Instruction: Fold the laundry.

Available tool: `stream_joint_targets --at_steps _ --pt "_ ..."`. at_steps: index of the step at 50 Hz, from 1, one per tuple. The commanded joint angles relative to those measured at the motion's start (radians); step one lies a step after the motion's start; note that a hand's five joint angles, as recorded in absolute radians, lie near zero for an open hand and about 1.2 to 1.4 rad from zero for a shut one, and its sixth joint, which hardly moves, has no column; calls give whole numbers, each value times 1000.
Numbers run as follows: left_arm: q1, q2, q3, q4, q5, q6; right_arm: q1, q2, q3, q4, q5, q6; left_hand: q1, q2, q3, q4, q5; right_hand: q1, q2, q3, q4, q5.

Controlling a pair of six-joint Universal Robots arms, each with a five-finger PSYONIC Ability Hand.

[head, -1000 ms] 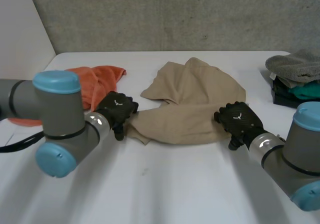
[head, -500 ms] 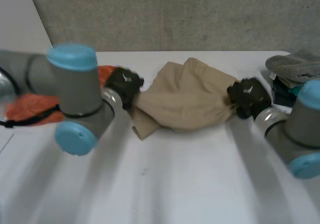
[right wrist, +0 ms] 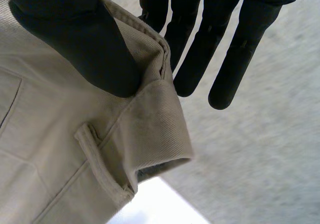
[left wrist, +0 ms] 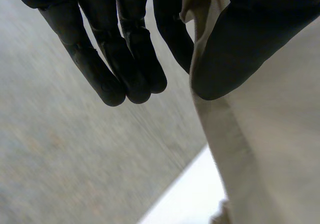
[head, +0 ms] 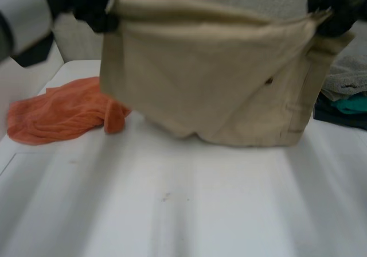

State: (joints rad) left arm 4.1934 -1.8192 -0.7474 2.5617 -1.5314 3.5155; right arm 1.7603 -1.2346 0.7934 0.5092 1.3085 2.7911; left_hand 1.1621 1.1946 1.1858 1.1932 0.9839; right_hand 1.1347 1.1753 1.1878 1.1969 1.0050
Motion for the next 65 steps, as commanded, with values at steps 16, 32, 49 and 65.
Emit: stream_joint_targets --at_steps 16,32,49,65 --pt "68 -232 389 580 -148 -99 157 205 -164 -853 222 104 234 202 210 203 238 262 221 209 199 217" --pt "77 -48 -237 565 -102 -101 122 185 53 -627 0 157 234 202 210 203 238 262 221 209 199 217" --pt "4 -161 -811 545 -101 -26 68 187 724 -611 -143 -108 234 202 210 203 238 262 221 209 199 217" --pt "-108 89 -975 89 -136 198 -33 -78 825 133 -95 -508 234 202 210 203 238 262 221 209 199 217"
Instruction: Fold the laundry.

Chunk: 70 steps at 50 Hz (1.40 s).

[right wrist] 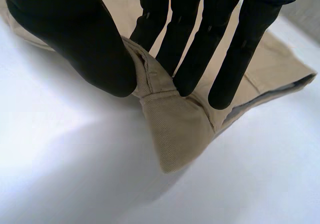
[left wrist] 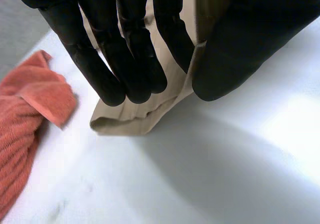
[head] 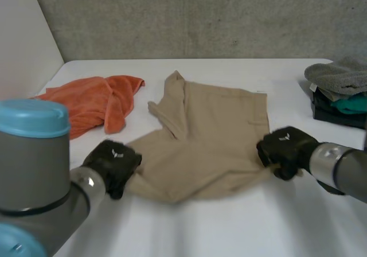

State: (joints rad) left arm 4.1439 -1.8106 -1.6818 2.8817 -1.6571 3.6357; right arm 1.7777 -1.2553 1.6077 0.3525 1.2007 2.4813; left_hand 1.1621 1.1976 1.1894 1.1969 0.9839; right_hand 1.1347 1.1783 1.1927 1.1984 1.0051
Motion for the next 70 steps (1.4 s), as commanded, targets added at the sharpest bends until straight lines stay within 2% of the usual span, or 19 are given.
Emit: stream_joint_targets --at_steps 1,6,7,8,9,10,17,21,28,31,42,45,47,53,58,62,66,69,70 --pt "-74 88 -45 -277 -7 83 -66 -62 23 360 10 -269 234 199 207 199 238 262 218 204 198 217" --pt "-110 88 -38 -312 26 58 -86 -62 63 448 -7 -436 234 199 207 199 238 262 218 204 198 217" --pt "-113 88 -30 -311 34 54 -86 -61 67 439 -12 -441 31 -4 4 -4 35 262 218 204 198 217" --pt "-110 82 0 -303 42 52 -84 -61 69 422 -16 -435 -602 -637 -629 -637 -598 262 218 204 198 217" --pt "-108 77 17 -294 45 50 -81 -59 75 383 -26 -403 -905 -940 -932 -939 -901 262 218 204 198 217" --pt "-105 71 34 -280 46 49 -80 -58 77 361 -27 -383 -988 -1023 -1015 -1022 -984 262 218 204 198 217" --pt "-8 -25 171 -26 65 34 -67 -64 106 206 -46 -216 -988 -1023 -1015 -1022 -984 262 218 204 198 217" --pt "22 -137 264 89 123 38 -63 -69 124 148 -59 -177 -805 -841 -833 -840 -802 262 218 204 198 217" --pt "64 -372 479 113 241 52 -52 -72 147 82 -61 -142 -576 -611 -603 -611 -572 262 218 204 198 217" --pt "67 -446 556 90 241 67 -52 -70 153 62 -61 -128 -535 -570 -562 -570 -531 262 218 204 198 217" --pt "64 -673 790 -10 154 181 -55 -73 175 19 -63 -108 -447 -482 -474 -482 -443 262 218 204 198 217" --pt "58 -699 820 -12 131 184 -55 -76 181 11 -63 -107 -151 -187 -179 -186 -148 262 218 204 198 217" --pt "52 -704 827 -12 122 179 -55 -79 182 3 -63 -104 232 196 205 197 236 262 218 204 198 217" --pt "30 -698 817 -24 51 178 -61 -87 187 -12 -63 -96 234 199 207 199 238 262 218 204 198 217" --pt "39 -636 765 -42 -195 164 -58 -87 192 -14 -63 -101 234 199 207 199 238 262 218 204 198 217" --pt "24 -628 735 -59 -321 193 -47 -87 192 -15 -61 -97 234 199 207 199 238 262 218 204 198 217" --pt "-1 -624 722 -102 -394 237 -27 -87 198 -15 -56 -102 234 199 207 199 238 262 218 204 198 217" --pt "-11 -616 715 -113 -388 228 -17 -87 202 -15 -56 -102 234 199 207 199 238 262 218 204 198 217" --pt "-19 -610 717 -119 -370 218 -11 -87 204 -15 -56 -102 95 59 68 60 99 262 218 204 198 217"
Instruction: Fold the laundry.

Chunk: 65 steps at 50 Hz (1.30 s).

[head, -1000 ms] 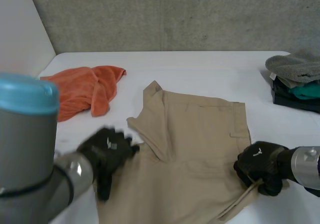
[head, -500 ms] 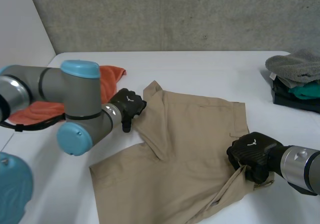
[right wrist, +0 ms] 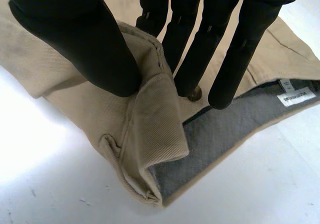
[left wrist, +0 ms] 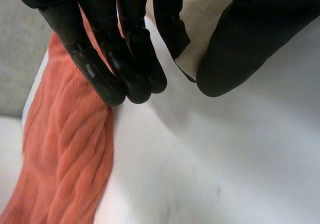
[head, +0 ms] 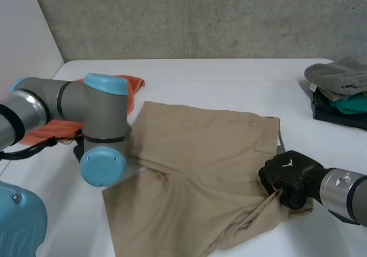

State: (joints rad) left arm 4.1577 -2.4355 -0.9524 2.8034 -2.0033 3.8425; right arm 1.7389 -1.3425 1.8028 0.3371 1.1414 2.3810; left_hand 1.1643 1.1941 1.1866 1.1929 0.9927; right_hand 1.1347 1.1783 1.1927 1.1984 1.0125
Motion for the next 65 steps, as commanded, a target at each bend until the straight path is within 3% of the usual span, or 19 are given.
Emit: stream_joint_targets --at_steps 1,3,4,11,16,23,31,36,43,45,49,50,56,62,63,65 --pt "-36 18 -12 -44 -14 6 30 0 9 0 4 1 -211 -241 -233 -239 -214 262 218 204 198 209" --pt "-44 29 -17 -53 -5 3 33 0 9 -1 5 4 -804 -834 -827 -833 -807 262 218 204 198 209" --pt "-53 50 -19 -55 -5 -6 37 0 7 -6 5 6 -976 -1005 -998 -1004 -979 262 218 204 198 209" --pt "-42 191 -68 -32 -8 -53 45 0 -5 -46 5 43 -990 -1020 -1012 -1018 -993 262 218 204 198 209" --pt "-37 390 -209 -25 67 -159 42 0 -48 -82 11 136 -990 -1020 -1012 -1018 -993 262 218 204 198 209" --pt "-74 605 -417 -73 240 -319 31 49 -143 -66 38 361 -887 -916 -909 -915 -889 262 218 204 198 209" --pt "-143 727 -609 -185 346 -458 10 91 -203 -64 109 460 -825 -854 -847 -853 -828 262 218 204 198 209" --pt "-198 681 -663 -197 360 -501 13 88 -197 -67 110 471 -825 -854 -847 -853 -828 262 218 204 198 209" --pt "-208 544 -655 -188 360 -515 11 71 -180 -78 109 468 -816 -846 -838 -844 -819 262 218 204 198 209" --pt "-206 526 -649 -171 356 -514 10 65 -174 -78 109 468 -711 -741 -733 -739 -714 262 218 204 198 209" --pt "-194 486 -631 -122 337 -515 -4 40 -157 -73 104 465 93 63 70 64 90 262 218 204 198 209" --pt "-186 475 -628 -108 339 -520 -15 28 -151 -72 100 457 231 201 208 202 228 262 218 204 198 209" --pt "-183 475 -632 -130 376 -508 -42 -10 -119 -15 45 292 232 202 210 203 229 262 218 204 198 209" --pt "-203 518 -684 -252 435 -420 -88 -35 -33 262 -14 -181 232 202 210 203 229 262 218 204 198 209" --pt "-209 518 -690 -283 439 -379 -107 -29 -13 336 -17 -313 232 202 210 203 229 262 218 204 198 209" --pt "-208 509 -691 -308 434 -348 -117 -23 -5 391 -20 -423 232 202 210 203 229 262 218 204 198 209"
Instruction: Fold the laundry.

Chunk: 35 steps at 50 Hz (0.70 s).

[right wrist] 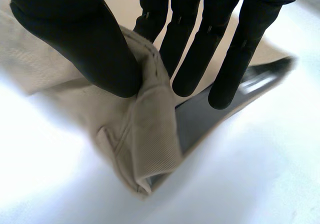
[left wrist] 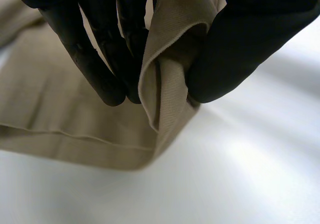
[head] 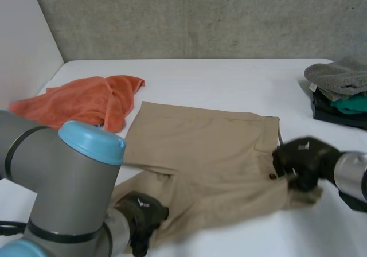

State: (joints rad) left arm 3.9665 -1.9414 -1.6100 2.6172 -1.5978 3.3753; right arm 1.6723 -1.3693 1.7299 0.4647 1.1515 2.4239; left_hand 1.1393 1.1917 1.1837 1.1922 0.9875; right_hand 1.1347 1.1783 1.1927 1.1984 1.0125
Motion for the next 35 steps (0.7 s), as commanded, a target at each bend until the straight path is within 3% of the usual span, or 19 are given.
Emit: stream_joint_targets --at_steps 1,5,9,17,23,28,29,30,31,32,35 --pt "-13 6 -30 -126 24 130 -52 7 68 268 -30 -494 257 205 213 204 234 262 218 204 198 209" --pt "36 -25 27 -100 -17 157 -37 58 22 187 -19 -393 257 205 213 204 234 262 218 204 198 209" --pt "72 -48 152 -10 -77 153 -23 99 -45 56 -22 -199 257 205 213 204 234 262 218 204 198 209" --pt "157 -215 531 225 -142 185 21 154 -162 -356 25 137 257 205 213 204 234 262 218 204 198 209" --pt "177 -407 804 230 -151 234 84 255 -207 -679 114 250 257 205 213 204 234 262 218 204 198 209" --pt "189 -599 1039 202 -156 248 135 413 -271 -935 162 233 257 205 213 204 234 262 218 204 198 209" --pt "189 -617 1065 199 -157 246 139 441 -285 -961 168 224 95 42 50 42 72 262 218 204 198 209" --pt "188 -645 1113 190 -163 243 148 491 -314 -1013 180 193 -663 -715 -707 -716 -685 -483 -527 -541 -547 -535" --pt "186 -652 1128 187 -166 242 153 513 -326 -1032 192 172 -965 -1017 -1009 -1018 -987 -862 -906 -920 -926 -915" --pt "183 -656 1141 185 -171 239 156 532 -335 -1043 209 149 -965 -1017 -1009 -1018 -987 -960 -1004 -1018 -1024 -1013" --pt "177 -627 1153 187 -192 222 158 550 -352 -1055 287 78 -965 -1017 -1009 -1018 -987 -960 -1004 -1018 -1024 -1013"
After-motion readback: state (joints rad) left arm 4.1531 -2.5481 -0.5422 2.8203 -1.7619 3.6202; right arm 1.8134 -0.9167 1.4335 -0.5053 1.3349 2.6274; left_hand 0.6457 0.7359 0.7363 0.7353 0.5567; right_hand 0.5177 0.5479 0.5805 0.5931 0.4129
